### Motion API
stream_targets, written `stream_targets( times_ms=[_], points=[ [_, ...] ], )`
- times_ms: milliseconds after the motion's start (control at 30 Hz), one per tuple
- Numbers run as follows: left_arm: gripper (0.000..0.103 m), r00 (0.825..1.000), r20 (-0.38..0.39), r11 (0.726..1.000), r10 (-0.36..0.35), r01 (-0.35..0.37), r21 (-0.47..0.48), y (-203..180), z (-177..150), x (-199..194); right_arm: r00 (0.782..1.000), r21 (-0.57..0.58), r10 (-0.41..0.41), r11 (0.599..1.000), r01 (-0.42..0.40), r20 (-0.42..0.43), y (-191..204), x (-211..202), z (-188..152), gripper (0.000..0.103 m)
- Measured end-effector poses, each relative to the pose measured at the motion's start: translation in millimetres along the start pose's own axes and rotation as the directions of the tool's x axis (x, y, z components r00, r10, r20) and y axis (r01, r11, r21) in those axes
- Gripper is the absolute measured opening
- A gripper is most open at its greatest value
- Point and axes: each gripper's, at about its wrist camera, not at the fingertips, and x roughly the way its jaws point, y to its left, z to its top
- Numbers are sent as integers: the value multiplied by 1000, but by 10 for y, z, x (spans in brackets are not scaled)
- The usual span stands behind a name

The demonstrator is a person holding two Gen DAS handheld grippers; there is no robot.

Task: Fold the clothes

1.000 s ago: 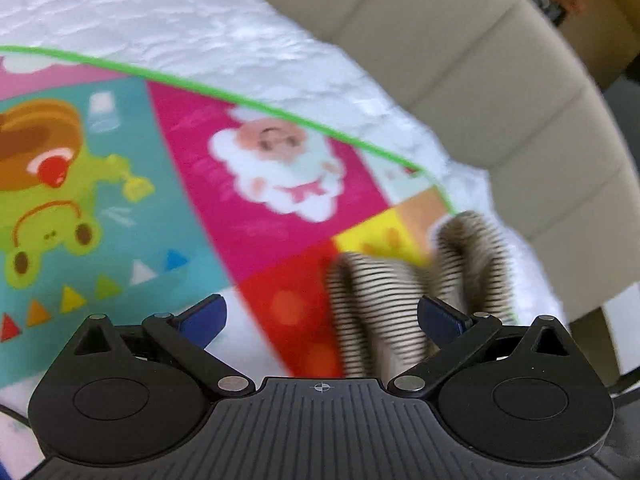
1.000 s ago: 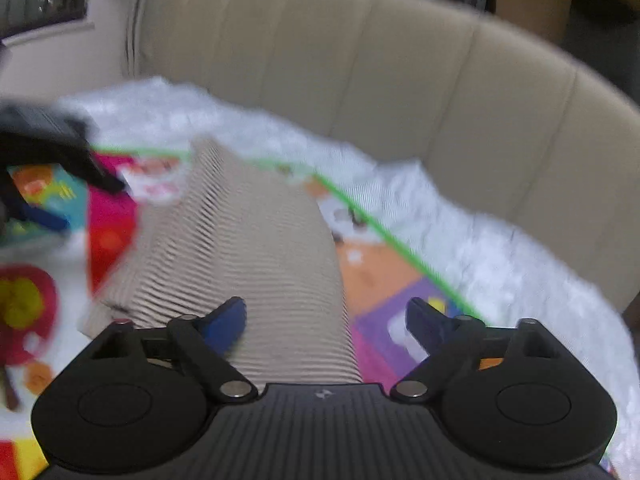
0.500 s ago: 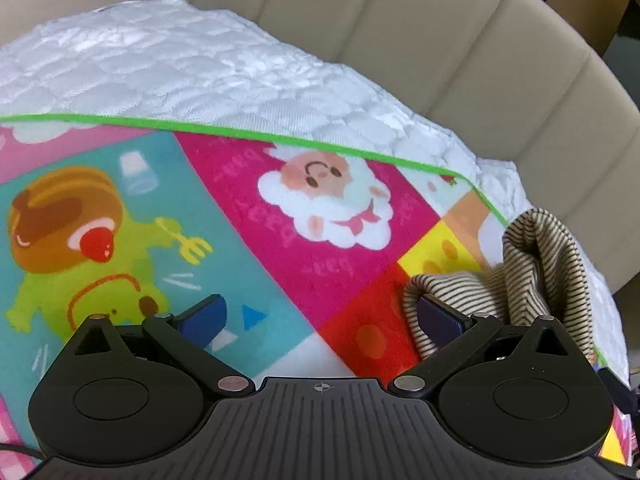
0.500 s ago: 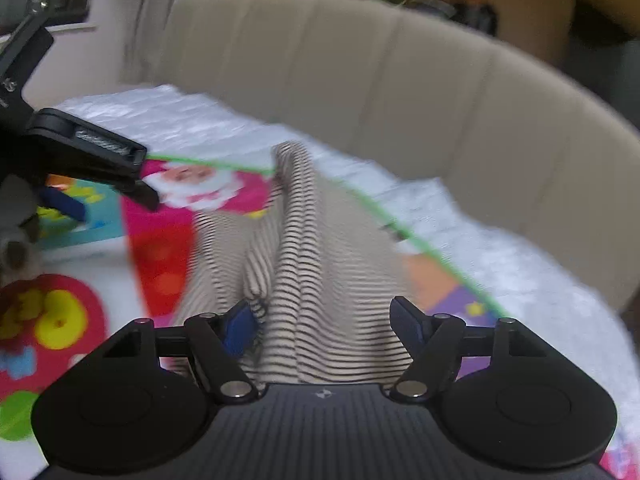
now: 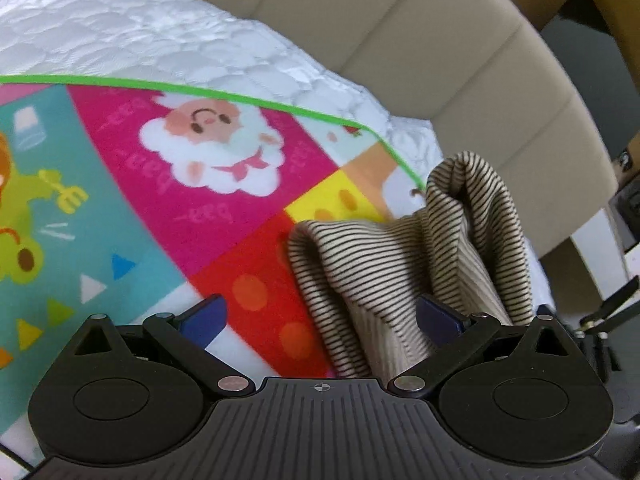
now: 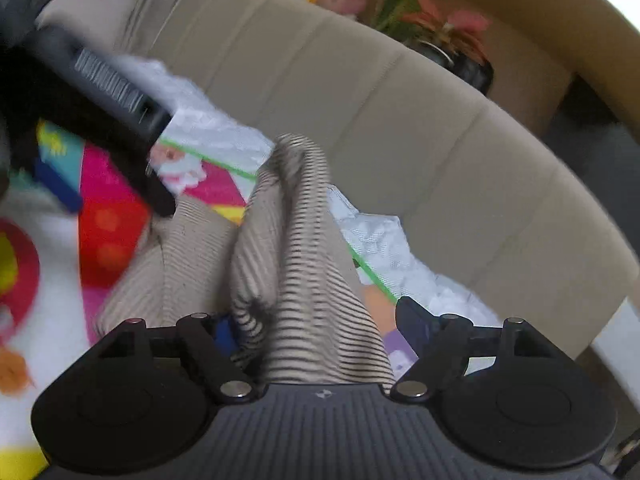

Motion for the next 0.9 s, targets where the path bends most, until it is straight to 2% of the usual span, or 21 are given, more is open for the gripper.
stream_targets(
  times_ms=[100, 133, 167, 233, 333, 400, 467, 633, 767, 833, 900],
  points=[
    [101, 998, -15, 998, -58, 58, -11, -20, -32, 12, 998, 0, 61, 998, -61, -27, 28, 161, -22, 79],
    [100, 998, -27, 998, -60, 58, -39, 17, -25, 16, 997, 10, 78, 997, -78, -29, -2, 190, -5, 76],
    [99, 997, -39, 996, -61, 59, -67, 55, -18, 19, 995, 12, 93, 996, -93, -26, -40, 184, 17, 56],
    [94, 998, -5, 994, -60, 59, -89, 121, 29, -72, 992, -9, 123, 992, -123, -11, -122, 91, 91, 31],
    [91, 997, 45, 991, -56, 61, -122, 219, 101, -208, 986, -38, 165, 986, -165, 20, -230, -104, 244, 25],
    [91, 996, 78, 987, -52, 63, -145, 285, 149, -298, 977, -44, 209, 977, -207, 52, -279, -293, 369, 25],
    [91, 993, 111, 984, -48, 66, -166, 351, 197, -389, 970, -99, 232, 969, -224, 71, -148, -471, 466, 25],
    [95, 981, 192, 973, -34, 77, -220, 514, 316, -614, 965, -277, 260, 925, -260, -37, 671, -460, 380, 28],
    [98, 982, 149, 985, -113, 130, -111, 333, 270, -567, 980, -414, 199, 892, -183, -4, 1084, -567, 255, 29],
    [98, 989, 102, 992, -106, 113, -59, 239, 213, -491, 979, -447, 206, 876, -183, 4, 1130, -635, 249, 32],
    [98, 996, 57, 997, -71, 71, -9, 172, 176, -381, 973, -445, 229, 872, -203, 5, 1141, -675, 277, 37]
  ],
)
